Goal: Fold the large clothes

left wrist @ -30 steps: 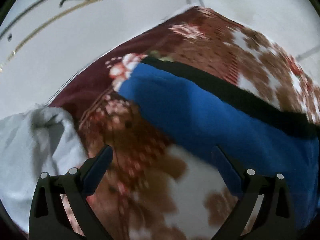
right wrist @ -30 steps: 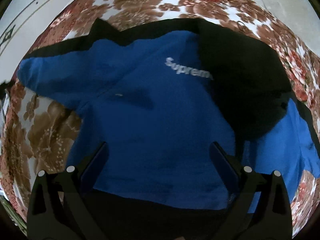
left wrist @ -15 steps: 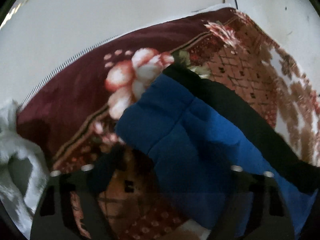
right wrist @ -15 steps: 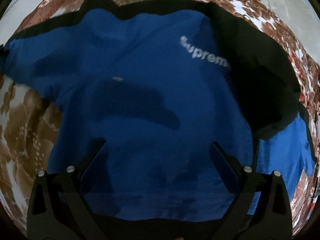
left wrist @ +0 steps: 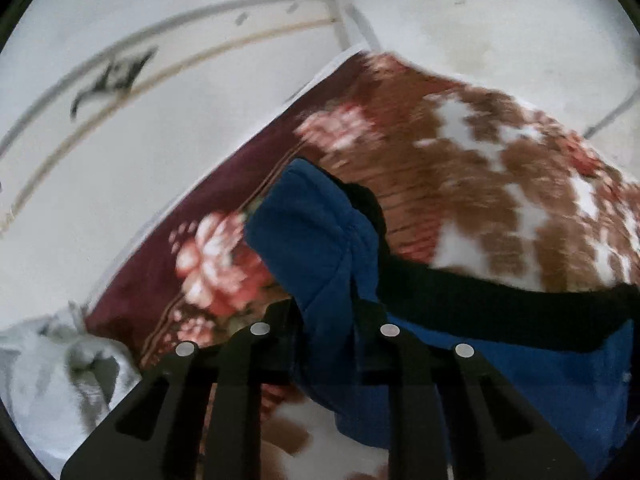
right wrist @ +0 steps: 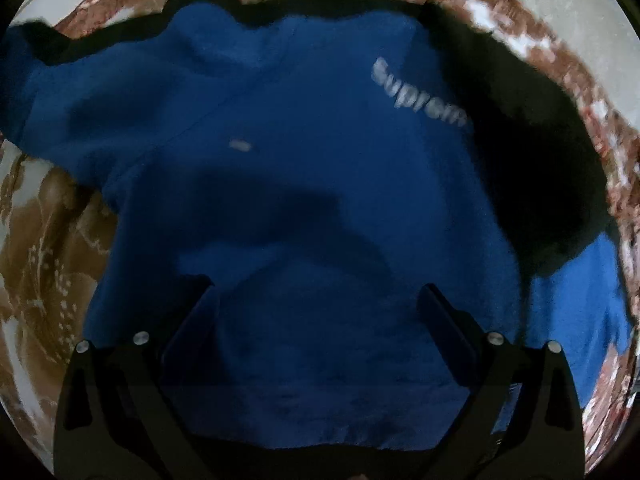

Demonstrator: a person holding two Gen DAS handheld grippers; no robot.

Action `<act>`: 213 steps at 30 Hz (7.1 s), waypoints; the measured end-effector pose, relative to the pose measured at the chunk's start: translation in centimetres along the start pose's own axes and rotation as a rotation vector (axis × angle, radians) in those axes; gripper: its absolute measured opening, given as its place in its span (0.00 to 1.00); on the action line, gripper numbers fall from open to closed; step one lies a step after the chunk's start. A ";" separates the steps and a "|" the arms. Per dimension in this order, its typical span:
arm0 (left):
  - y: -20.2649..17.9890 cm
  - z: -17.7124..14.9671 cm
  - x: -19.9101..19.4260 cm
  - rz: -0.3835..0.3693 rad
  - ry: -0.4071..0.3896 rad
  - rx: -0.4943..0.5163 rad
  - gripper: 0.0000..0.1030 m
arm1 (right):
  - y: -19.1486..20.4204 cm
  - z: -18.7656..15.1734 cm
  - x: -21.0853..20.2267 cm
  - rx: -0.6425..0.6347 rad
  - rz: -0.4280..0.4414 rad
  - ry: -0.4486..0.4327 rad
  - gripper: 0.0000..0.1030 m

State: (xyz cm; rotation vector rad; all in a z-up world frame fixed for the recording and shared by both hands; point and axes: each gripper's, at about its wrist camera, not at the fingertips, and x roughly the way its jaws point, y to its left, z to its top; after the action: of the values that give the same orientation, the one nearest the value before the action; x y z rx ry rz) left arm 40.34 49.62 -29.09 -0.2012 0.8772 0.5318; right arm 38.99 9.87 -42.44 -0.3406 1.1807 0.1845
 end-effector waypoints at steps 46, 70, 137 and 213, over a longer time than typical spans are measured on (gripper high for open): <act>-73.7 -31.9 -22.6 -0.462 0.164 0.972 0.59 | -12.8 -7.1 -1.2 -0.189 0.408 -0.190 0.95; -37.5 -15.1 -4.7 -0.284 0.277 0.530 0.86 | -38.4 -2.4 2.8 0.263 0.003 -0.059 0.95; -33.7 -19.3 -2.5 -0.268 0.243 0.535 0.88 | -42.6 -6.3 1.5 0.121 -0.113 0.052 0.79; -62.4 -33.0 -11.2 -0.275 0.174 0.477 0.95 | -63.6 -9.1 -15.2 0.448 0.314 -0.261 0.10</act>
State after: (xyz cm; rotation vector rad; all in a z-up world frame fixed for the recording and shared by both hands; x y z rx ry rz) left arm 44.64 -20.11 -44.07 0.0700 1.0999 0.0405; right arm 45.53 -52.20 -21.01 0.2593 0.9771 0.2233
